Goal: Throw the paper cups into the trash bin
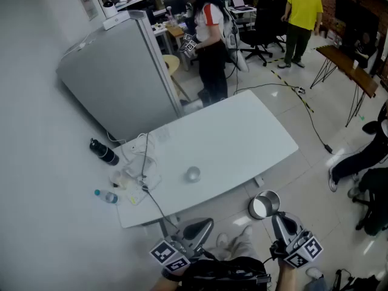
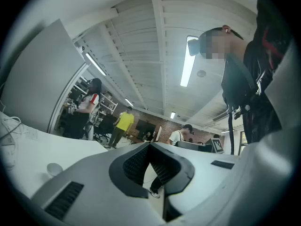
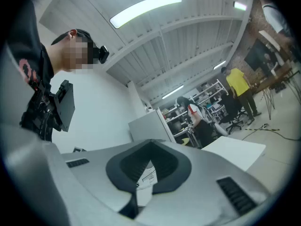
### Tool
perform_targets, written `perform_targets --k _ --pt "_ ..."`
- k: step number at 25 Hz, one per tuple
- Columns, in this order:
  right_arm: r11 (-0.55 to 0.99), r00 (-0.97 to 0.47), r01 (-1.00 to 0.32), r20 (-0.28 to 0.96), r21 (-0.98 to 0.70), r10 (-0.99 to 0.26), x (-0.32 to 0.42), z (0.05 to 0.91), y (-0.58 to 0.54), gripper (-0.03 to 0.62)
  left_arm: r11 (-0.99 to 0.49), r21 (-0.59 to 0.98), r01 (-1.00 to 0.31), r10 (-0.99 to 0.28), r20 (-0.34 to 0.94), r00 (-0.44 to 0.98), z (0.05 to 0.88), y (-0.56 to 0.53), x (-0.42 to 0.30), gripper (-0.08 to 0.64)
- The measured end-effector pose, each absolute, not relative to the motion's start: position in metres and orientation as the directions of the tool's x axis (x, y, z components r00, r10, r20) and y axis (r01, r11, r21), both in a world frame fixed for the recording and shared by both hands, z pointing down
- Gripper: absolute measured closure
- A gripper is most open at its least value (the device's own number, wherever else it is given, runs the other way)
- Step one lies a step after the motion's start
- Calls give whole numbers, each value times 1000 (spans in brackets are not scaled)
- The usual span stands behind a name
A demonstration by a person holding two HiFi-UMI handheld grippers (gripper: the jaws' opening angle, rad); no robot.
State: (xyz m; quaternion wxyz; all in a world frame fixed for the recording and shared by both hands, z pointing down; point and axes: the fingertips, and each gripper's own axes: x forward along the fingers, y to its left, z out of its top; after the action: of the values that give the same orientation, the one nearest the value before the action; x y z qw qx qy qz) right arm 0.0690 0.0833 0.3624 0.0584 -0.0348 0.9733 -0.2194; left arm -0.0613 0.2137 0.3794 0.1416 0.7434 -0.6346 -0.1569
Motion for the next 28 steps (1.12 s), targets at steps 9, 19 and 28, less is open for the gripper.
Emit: perform_targets --k 9,19,28 --pt "938 -990 24 -135 -347 -25 15 332 88 586 -142 343 -928 -988 -109 110 364 218 -99 560" --pt "957 -991 -41 -110 -287 -75 45 320 77 586 -233 243 -942 -962 -197 187 327 192 -79 531" --pt "953 -986 -69 -127 -296 -111 90 332 64 586 -193 248 -949 -976 -148 160 335 172 -54 558"
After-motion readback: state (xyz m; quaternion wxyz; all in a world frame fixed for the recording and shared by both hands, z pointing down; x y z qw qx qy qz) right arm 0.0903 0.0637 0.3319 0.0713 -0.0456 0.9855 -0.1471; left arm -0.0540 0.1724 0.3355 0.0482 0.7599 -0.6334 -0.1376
